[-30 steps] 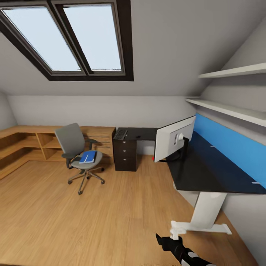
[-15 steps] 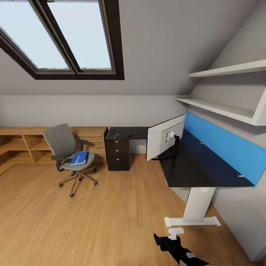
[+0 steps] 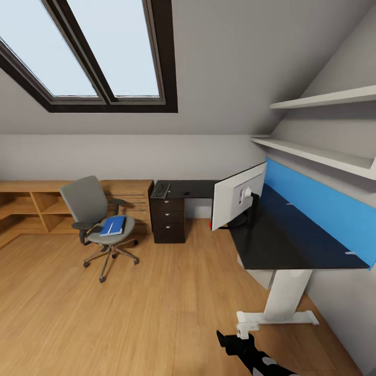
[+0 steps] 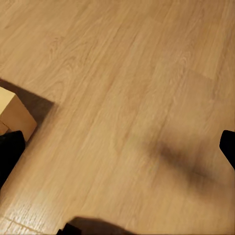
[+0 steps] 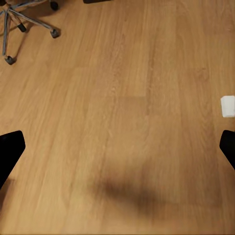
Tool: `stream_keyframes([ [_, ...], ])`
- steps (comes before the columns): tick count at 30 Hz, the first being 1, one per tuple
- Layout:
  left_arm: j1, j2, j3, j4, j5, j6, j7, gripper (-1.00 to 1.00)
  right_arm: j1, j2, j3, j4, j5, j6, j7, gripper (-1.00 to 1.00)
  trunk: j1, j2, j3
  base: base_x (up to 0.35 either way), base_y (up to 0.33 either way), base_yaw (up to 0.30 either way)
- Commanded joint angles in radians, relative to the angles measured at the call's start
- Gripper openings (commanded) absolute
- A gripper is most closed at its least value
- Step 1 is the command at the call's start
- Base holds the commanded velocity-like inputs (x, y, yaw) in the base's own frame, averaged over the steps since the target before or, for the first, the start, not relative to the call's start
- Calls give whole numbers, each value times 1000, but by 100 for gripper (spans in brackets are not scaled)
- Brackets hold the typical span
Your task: In the bedroom, organize the workspace by keeping the computer under the desk, ensuring the monitor is on the desk, placing the keyboard on the desk next to the monitor, placing the mouse on the desk next to the keyboard, moving the folder from the swivel chair onto the desk next to the mouse, stacking the notebook on top of the folder with the pen on top of the notebook, and positioning the swivel chair next to the desk.
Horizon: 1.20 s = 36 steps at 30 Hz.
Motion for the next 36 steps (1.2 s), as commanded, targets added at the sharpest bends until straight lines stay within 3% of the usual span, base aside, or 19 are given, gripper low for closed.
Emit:
stream_keyframes([
  [1, 0, 0, 1, 1, 7, -2, -7, 100, -1, 0, 6, 2, -11, -4, 5, 100, 0, -1, 0, 44, 25, 0],
  [14, 0, 0, 0, 1, 7, -2, -7, 100, -1, -5, 3, 0, -18, -1, 0, 100, 0, -1, 0, 3, 2, 0],
  [17, 0, 0, 0, 1, 7, -2, -7, 100, -1, 1, 4, -4, -29, -2, -29, 100, 0, -1, 0, 0, 0, 0],
  [24, 0, 0, 0, 1, 8, -2, -7, 100, -1, 17, 5, -90, -38, -1, -161, 100, 0, -1, 0, 0, 0, 0],
  [29, 0, 0, 0, 1, 8, 1, -7, 100, -2, 17, 3, -232, -42, 0, -336, 100, 0, -1, 0, 0, 0, 0],
  [32, 0, 0, 0, 2, 7, 3, -7, 100, -4, 11, 2, -312, -41, -3, -417, 100, 0, -1, 0, 0, 0, 0],
  [36, 0, 0, 0, 5, 8, 5, -7, 100, -5, -14, 2, -402, -40, -4, -460, 100, 0, -1, 0, 0, 0, 0],
])
